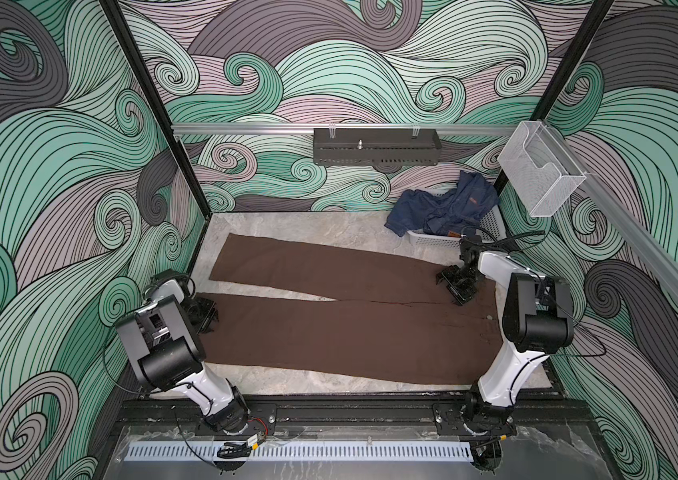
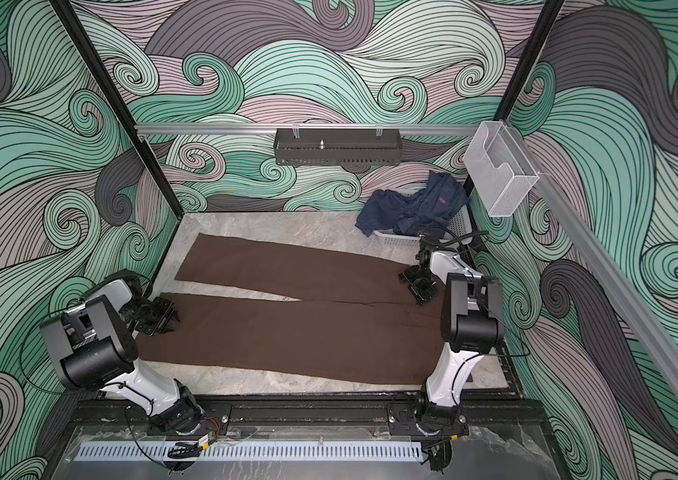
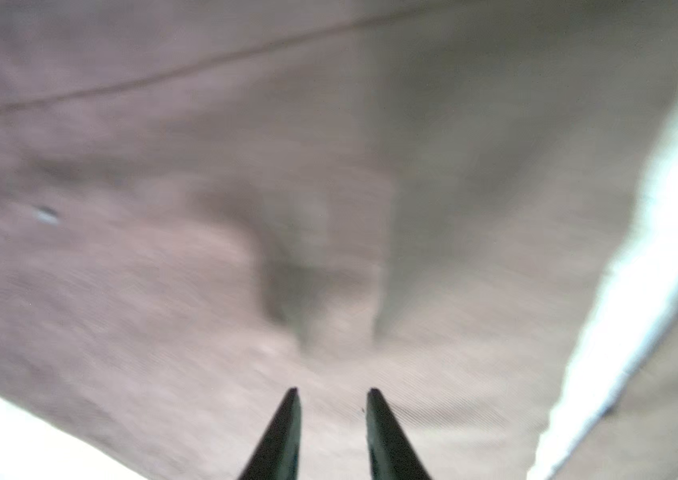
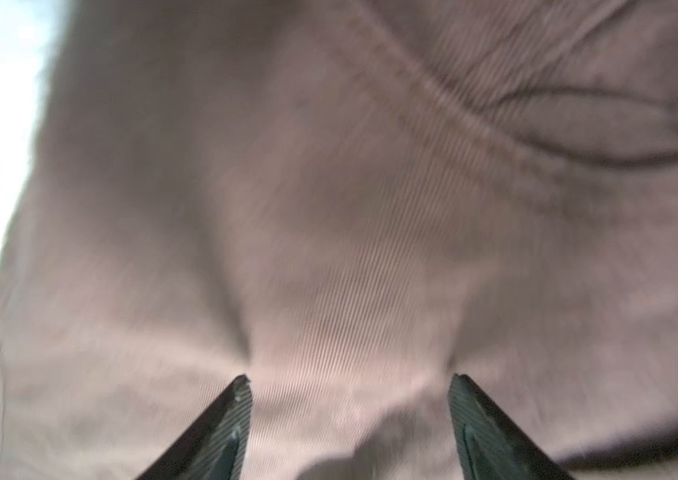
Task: Fold and stack the trousers
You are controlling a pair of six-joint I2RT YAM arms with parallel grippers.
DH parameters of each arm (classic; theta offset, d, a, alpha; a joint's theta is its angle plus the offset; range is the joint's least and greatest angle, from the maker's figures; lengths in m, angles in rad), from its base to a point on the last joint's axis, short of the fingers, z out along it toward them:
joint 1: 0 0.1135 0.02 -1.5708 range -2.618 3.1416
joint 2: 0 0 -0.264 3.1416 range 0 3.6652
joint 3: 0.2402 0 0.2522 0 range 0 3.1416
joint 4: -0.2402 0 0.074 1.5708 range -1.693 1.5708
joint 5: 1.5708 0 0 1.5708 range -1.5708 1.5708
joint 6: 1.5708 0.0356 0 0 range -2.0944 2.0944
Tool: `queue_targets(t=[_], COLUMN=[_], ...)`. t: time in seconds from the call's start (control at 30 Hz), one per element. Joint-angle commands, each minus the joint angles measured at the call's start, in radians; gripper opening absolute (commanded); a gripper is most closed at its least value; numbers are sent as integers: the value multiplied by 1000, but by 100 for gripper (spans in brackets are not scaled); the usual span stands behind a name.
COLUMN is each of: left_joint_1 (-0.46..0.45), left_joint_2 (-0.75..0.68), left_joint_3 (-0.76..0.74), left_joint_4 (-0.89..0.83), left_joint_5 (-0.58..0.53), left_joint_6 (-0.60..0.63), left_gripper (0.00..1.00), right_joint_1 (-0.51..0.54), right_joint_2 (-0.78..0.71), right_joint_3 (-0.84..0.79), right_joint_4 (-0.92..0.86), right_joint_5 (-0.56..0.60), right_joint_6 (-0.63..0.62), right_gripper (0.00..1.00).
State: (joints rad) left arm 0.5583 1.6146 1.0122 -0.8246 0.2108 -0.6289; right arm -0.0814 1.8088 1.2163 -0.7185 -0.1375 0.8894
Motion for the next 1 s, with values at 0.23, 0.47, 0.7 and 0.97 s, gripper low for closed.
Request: queue_targets(t=[0.23,0.47,0.7,0.97], left_joint_1=[-130,-164,-166,-166], left_joint_2=[-102,-180,-280,-324], left_joint_3=[95,71,49,62], left_joint_4=[-67,-81,-93,-108], left_joint_5=[86,115,143,173], left_joint_6=[19,59,102,107], left_gripper=[52,59,63,64], right_joint_1=[0,-32,-57,-102], right_joint_2=[-286,-372,-498,-338], right_joint_3=[-178,-340,-471,-505], right_joint_4=[-75,-75,-75,67], right_joint_5=[43,47,95,44], right_joint_6=[-32,-49,-49,-37], right_gripper=[79,78,78,78])
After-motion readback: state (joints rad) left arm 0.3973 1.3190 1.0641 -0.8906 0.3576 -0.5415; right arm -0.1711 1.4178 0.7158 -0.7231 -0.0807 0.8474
